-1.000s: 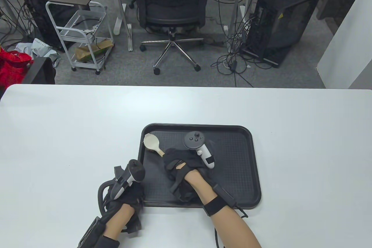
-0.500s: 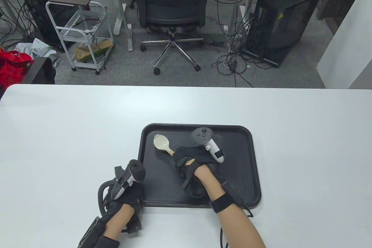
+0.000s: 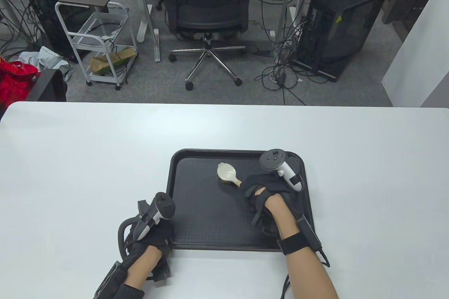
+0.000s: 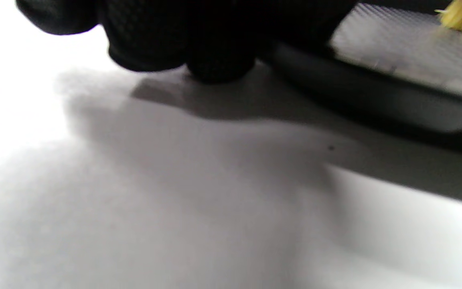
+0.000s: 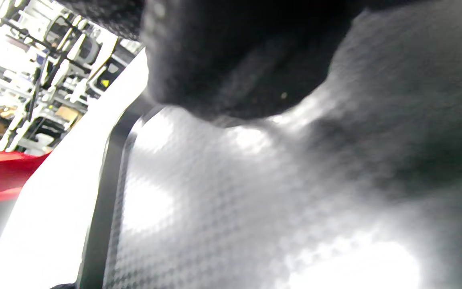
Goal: Scrub the tray with pot brush
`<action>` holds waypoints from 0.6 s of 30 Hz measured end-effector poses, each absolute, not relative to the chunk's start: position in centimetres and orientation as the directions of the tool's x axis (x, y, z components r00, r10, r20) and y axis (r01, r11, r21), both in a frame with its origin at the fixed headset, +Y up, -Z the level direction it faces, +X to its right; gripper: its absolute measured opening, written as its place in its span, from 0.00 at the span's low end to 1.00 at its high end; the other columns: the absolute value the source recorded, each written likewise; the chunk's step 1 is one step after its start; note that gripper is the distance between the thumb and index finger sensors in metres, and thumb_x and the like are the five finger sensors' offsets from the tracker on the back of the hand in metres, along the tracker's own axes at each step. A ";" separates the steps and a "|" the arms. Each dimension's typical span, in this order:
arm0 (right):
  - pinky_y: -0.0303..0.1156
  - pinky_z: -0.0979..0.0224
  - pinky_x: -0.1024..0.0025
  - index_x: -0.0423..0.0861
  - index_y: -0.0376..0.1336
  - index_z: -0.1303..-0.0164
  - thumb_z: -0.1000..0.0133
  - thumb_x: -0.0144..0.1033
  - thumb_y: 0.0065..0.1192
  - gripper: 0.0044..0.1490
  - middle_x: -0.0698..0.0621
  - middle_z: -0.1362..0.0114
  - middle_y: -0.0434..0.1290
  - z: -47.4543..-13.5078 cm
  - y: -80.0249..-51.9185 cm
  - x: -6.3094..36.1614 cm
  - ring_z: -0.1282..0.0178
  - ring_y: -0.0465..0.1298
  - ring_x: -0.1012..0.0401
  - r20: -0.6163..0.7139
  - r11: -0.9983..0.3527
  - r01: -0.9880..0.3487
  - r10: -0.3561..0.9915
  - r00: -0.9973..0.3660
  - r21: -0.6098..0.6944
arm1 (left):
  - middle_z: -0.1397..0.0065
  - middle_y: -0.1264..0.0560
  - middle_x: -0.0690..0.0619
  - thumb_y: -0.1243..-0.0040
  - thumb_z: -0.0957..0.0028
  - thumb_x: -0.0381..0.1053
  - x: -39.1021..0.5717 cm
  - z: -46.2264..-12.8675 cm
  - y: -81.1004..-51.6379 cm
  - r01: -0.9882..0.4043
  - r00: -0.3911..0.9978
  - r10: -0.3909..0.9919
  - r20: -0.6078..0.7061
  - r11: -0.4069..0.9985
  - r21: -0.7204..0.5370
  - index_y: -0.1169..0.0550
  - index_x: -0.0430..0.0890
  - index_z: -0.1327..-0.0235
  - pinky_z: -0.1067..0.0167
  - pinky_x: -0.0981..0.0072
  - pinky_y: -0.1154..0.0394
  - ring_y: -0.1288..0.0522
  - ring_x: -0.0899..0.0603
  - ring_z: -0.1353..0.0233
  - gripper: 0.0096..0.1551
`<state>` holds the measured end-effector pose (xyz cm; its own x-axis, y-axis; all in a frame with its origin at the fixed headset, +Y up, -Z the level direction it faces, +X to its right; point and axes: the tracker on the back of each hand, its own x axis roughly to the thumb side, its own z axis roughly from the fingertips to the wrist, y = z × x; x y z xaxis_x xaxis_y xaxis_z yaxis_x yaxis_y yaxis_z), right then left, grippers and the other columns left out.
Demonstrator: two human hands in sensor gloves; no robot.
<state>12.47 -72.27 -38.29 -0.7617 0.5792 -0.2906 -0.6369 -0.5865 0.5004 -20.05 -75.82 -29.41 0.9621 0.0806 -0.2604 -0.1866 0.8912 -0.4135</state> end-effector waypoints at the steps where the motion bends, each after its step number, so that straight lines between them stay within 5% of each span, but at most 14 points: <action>1: 0.79 0.88 0.71 0.35 0.57 0.29 0.41 0.42 0.59 0.36 0.40 0.49 0.78 -38.2 -72.4 13.0 0.82 0.83 0.58 -0.297 -0.584 -0.644 0.583 -0.756 0.494 | 0.45 0.24 0.53 0.41 0.52 0.56 -20.1 -29.4 -75.8 -0.186 0.962 0.080 -0.260 0.891 -0.414 0.37 0.38 0.34 0.47 0.46 0.25 0.20 0.46 0.52 0.39; 18: 0.78 0.88 0.67 0.32 0.59 0.31 0.42 0.40 0.62 0.36 0.38 0.52 0.79 -38.2 -71.1 22.8 0.83 0.82 0.54 -0.418 -0.590 -0.680 0.536 -0.733 0.435 | 0.45 0.24 0.53 0.41 0.52 0.56 -20.1 -29.4 -75.8 -0.187 0.962 0.081 -0.260 0.891 -0.414 0.37 0.38 0.34 0.47 0.46 0.25 0.20 0.46 0.52 0.39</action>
<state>22.80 -71.07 -38.24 -0.7335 0.5359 -0.4181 -0.6796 -0.5904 0.4355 -20.13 -75.82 -29.42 0.9621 0.0811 -0.2604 -0.1871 0.8909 -0.4139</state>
